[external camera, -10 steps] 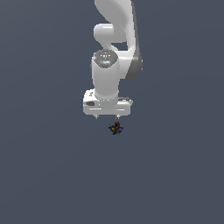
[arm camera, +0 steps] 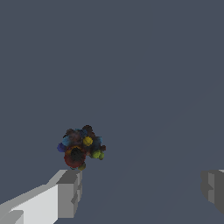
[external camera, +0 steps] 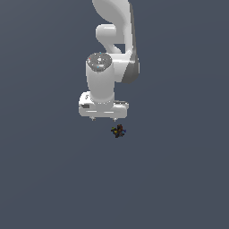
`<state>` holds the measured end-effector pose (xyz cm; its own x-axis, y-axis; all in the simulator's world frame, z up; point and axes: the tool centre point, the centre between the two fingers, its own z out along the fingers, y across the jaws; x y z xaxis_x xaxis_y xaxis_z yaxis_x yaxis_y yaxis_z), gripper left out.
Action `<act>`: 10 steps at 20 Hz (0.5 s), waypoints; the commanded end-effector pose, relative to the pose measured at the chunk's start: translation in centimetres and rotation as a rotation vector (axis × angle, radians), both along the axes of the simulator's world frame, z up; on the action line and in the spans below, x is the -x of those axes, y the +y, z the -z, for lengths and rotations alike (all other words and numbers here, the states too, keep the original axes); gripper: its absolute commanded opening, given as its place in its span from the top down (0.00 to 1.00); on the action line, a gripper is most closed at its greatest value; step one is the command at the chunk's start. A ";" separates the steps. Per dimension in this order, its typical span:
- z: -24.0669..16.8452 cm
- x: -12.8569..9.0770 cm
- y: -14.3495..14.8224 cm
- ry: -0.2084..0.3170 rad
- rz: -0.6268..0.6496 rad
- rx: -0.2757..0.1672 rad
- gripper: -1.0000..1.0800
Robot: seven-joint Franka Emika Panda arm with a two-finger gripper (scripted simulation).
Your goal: Pick up the object and move it to a goal position.
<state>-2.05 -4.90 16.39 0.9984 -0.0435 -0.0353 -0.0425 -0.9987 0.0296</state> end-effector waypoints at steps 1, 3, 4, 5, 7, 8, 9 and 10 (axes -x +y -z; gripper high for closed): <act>0.1 0.2 -0.9 0.007 0.009 0.005 0.04; 0.1 0.2 -1.0 0.007 0.011 0.005 0.04; 0.1 0.2 -0.8 0.007 0.010 0.005 0.04; 0.1 0.2 -0.7 0.006 0.007 0.004 0.04; 0.3 0.2 -0.6 0.005 -0.003 0.004 0.04; 0.4 0.2 -0.5 0.005 -0.010 0.004 0.04; 0.5 0.2 -0.5 0.005 -0.018 0.003 0.04; 0.7 0.2 -0.3 0.005 -0.029 0.003 0.04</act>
<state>-2.26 -5.39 15.94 0.9988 -0.0276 -0.0400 -0.0262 -0.9991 0.0331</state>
